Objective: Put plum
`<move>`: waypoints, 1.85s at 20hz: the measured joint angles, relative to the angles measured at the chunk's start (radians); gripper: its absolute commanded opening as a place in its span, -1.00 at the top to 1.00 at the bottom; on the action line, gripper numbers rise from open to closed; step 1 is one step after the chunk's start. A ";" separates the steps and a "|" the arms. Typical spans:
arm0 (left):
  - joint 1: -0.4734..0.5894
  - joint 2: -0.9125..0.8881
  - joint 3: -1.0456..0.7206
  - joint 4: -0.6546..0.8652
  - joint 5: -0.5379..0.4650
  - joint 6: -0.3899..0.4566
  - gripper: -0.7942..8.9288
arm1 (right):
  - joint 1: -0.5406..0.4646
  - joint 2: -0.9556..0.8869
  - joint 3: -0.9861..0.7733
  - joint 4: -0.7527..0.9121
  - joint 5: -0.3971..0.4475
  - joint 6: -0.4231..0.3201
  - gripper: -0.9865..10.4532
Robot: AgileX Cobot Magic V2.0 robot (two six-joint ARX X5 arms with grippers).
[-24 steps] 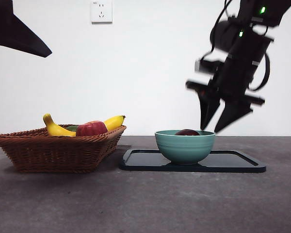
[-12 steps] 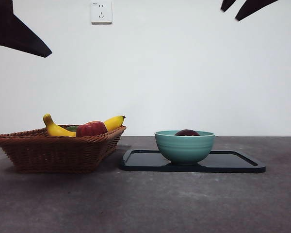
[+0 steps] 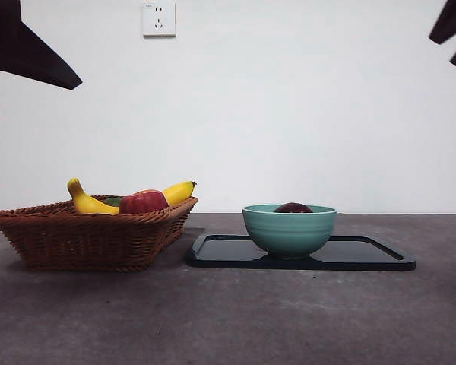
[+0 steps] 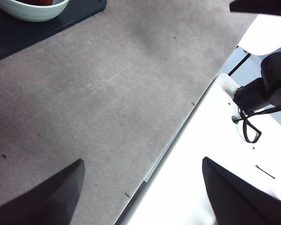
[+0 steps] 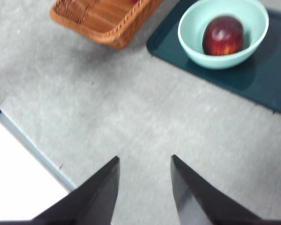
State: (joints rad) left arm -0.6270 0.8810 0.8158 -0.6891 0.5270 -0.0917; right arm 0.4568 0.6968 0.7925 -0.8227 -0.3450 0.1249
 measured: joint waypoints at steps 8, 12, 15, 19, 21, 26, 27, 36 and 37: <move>0.000 0.000 0.000 0.000 0.000 0.000 0.01 | 0.000 -0.005 -0.002 -0.002 0.000 0.003 0.52; 0.000 0.000 0.000 0.009 0.000 -0.001 0.01 | 0.000 -0.005 -0.002 -0.002 0.000 0.003 0.52; 0.000 0.000 0.000 0.077 -0.011 -0.005 0.01 | 0.000 -0.005 -0.002 -0.002 0.000 0.003 0.52; -0.003 0.076 0.053 0.125 -0.097 -0.038 0.01 | 0.000 -0.005 -0.002 -0.002 0.000 0.003 0.52; -0.003 0.154 0.124 0.130 -0.102 -0.048 0.01 | 0.000 -0.005 -0.002 -0.002 0.000 0.003 0.52; -0.003 0.422 0.355 0.134 -0.163 -0.052 0.01 | 0.000 -0.005 -0.002 -0.002 0.000 0.005 0.52; -0.003 0.480 0.408 0.134 -0.169 -0.048 0.01 | 0.000 -0.005 -0.002 -0.002 0.000 0.008 0.52; -0.009 0.948 0.825 0.139 -0.223 -0.037 0.01 | 0.000 -0.005 -0.002 -0.002 0.000 0.014 0.52; -0.014 0.986 0.855 0.139 -0.227 -0.037 0.01 | 0.000 -0.005 -0.002 -0.002 0.000 0.014 0.52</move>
State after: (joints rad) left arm -0.6415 1.8675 1.6711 -0.5499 0.2996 -0.1284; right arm 0.4572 0.6914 0.7910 -0.8249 -0.3450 0.1394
